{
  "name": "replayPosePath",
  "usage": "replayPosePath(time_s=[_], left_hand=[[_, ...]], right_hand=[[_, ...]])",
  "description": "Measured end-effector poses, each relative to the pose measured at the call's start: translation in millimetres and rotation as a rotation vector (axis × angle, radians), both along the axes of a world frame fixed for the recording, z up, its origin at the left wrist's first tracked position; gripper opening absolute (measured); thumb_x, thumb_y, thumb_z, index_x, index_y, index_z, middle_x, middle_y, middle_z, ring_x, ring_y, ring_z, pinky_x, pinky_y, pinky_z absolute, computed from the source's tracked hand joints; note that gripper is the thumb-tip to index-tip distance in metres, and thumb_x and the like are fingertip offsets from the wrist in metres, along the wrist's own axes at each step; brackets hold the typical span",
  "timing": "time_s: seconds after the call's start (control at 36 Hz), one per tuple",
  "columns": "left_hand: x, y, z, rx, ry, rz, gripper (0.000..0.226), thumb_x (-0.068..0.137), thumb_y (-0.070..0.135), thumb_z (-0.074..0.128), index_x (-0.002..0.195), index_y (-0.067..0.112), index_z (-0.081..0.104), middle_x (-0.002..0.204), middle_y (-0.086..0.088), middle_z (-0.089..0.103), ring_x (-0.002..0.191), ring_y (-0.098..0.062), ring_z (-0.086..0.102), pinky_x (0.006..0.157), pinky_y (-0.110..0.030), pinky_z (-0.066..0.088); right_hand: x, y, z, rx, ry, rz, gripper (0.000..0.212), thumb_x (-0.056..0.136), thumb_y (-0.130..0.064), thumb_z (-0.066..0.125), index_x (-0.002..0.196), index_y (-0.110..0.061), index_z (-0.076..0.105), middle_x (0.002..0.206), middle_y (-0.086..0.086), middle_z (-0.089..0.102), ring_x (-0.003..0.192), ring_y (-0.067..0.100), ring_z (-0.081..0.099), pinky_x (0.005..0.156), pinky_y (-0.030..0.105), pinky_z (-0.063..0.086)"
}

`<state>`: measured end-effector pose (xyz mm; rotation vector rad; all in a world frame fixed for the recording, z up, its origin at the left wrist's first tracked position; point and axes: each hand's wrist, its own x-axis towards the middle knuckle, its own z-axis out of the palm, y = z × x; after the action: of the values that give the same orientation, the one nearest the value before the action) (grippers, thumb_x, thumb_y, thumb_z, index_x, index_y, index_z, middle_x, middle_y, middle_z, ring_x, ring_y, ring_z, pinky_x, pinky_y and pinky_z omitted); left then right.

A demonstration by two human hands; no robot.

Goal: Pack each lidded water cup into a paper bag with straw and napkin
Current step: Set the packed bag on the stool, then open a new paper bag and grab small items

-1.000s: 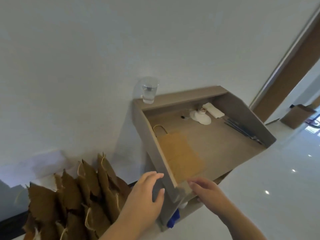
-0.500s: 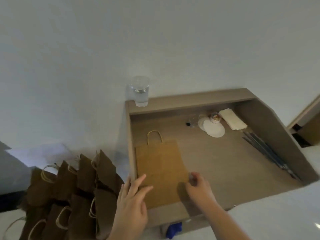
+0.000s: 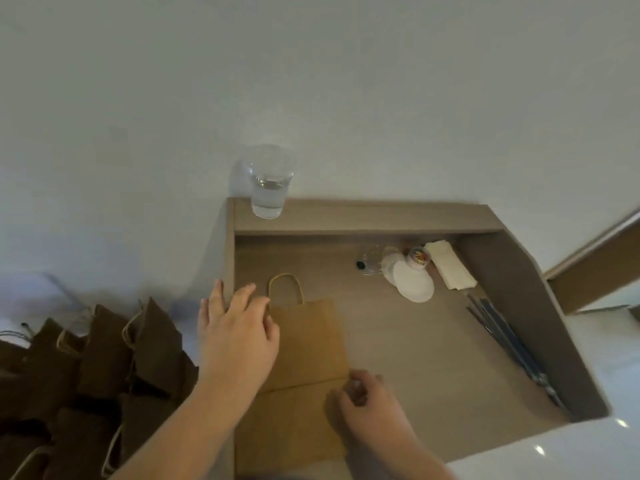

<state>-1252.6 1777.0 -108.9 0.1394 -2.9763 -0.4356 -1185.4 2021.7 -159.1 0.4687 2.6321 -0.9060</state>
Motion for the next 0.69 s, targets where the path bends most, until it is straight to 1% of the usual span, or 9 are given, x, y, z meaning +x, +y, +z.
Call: replayPosePath(time_s=[0.06, 0.14, 0.25, 0.28, 0.33, 0.42, 0.5, 0.58, 0.69], left_hand=[[3, -1, -4, -0.005, 0.005, -0.015, 0.030, 0.093, 0.049, 0.060, 0.120, 0.041, 0.069, 0.148, 0.007, 0.058, 0.150, -0.036, 0.037, 0.118, -0.060, 0.037], [6, -4, -8, 0.065, 0.020, -0.025, 0.024, 0.092, 0.045, 0.065, 0.114, 0.041, 0.071, 0.144, 0.011, 0.060, 0.149, -0.034, 0.036, 0.114, -0.058, 0.042], [4, -3, -3, 0.088, 0.012, -0.023, 0.020, 0.091, 0.043, 0.069, 0.110, 0.041, 0.072, 0.141, 0.013, 0.061, 0.149, -0.035, 0.038, 0.115, -0.058, 0.040], [4, -2, -2, 0.103, 0.009, -0.027, 0.020, 0.091, 0.042, 0.069, 0.110, 0.042, 0.072, 0.141, 0.014, 0.061, 0.148, -0.034, 0.038, 0.116, -0.058, 0.039], [3, -2, -1, 0.119, 0.004, -0.032, 0.021, 0.091, 0.042, 0.067, 0.112, 0.044, 0.070, 0.141, 0.016, 0.060, 0.148, -0.034, 0.039, 0.120, -0.060, 0.034], [1, -2, 2, 0.113, -0.007, -0.021, 0.021, 0.093, 0.040, 0.064, 0.112, 0.044, 0.070, 0.143, 0.019, 0.057, 0.153, -0.035, 0.033, 0.124, -0.059, 0.018], [4, -1, 4, 0.099, -0.023, 0.025, 0.023, 0.095, 0.038, 0.060, 0.113, 0.042, 0.071, 0.144, 0.020, 0.057, 0.156, -0.038, 0.027, 0.127, -0.061, 0.012], [9, 2, 8, 0.090, -0.039, 0.073, 0.025, 0.094, 0.035, 0.061, 0.115, 0.041, 0.073, 0.146, 0.020, 0.056, 0.158, -0.038, 0.020, 0.129, -0.062, 0.006], [10, 13, 28, 0.104, -0.077, 0.179, 0.028, 0.096, 0.034, 0.060, 0.119, 0.045, 0.071, 0.153, 0.023, 0.050, 0.162, -0.035, 0.008, 0.129, -0.058, -0.008]], right_hand=[[-3, -2, 4, -0.025, 0.015, -0.018, 0.031, 0.088, -0.050, 0.075, 0.112, -0.037, 0.059, 0.102, -0.008, 0.063, 0.093, 0.008, 0.066, 0.085, 0.025, 0.050], [-16, -1, 15, -0.085, -0.012, -0.064, 0.024, 0.093, -0.047, 0.074, 0.093, -0.027, 0.060, 0.087, -0.008, 0.071, 0.081, 0.002, 0.066, 0.072, 0.025, 0.050], [-39, 5, 31, -0.167, 0.018, -0.042, 0.020, 0.099, -0.035, 0.072, 0.092, -0.021, 0.059, 0.079, 0.004, 0.075, 0.066, 0.011, 0.064, 0.064, 0.031, 0.048], [-44, 8, 39, -0.169, 0.033, -0.013, 0.018, 0.100, -0.033, 0.071, 0.093, -0.023, 0.059, 0.078, 0.002, 0.075, 0.062, 0.009, 0.062, 0.062, 0.029, 0.048], [-54, 19, 58, -0.116, 0.058, 0.077, 0.012, 0.102, -0.034, 0.068, 0.098, -0.034, 0.057, 0.078, -0.008, 0.075, 0.060, 0.002, 0.062, 0.055, 0.017, 0.046], [-75, 46, 94, -0.005, 0.086, 0.219, 0.016, 0.104, -0.034, 0.065, 0.103, -0.048, 0.055, 0.087, -0.015, 0.076, 0.076, -0.003, 0.069, 0.060, 0.012, 0.047], [-91, 79, 132, 0.025, 0.153, 0.259, 0.019, 0.104, -0.032, 0.064, 0.103, -0.050, 0.057, 0.093, -0.018, 0.077, 0.081, 0.001, 0.072, 0.068, 0.020, 0.052], [-100, 110, 164, -0.069, 0.278, 0.231, 0.029, 0.104, -0.030, 0.064, 0.103, -0.059, 0.060, 0.093, -0.030, 0.075, 0.087, 0.003, 0.071, 0.072, 0.025, 0.049], [-111, 140, 181, -0.211, 0.469, 0.168, 0.027, 0.104, -0.026, 0.063, 0.104, -0.051, 0.073, 0.090, -0.018, 0.077, 0.089, 0.011, 0.072, 0.080, 0.041, 0.054]])
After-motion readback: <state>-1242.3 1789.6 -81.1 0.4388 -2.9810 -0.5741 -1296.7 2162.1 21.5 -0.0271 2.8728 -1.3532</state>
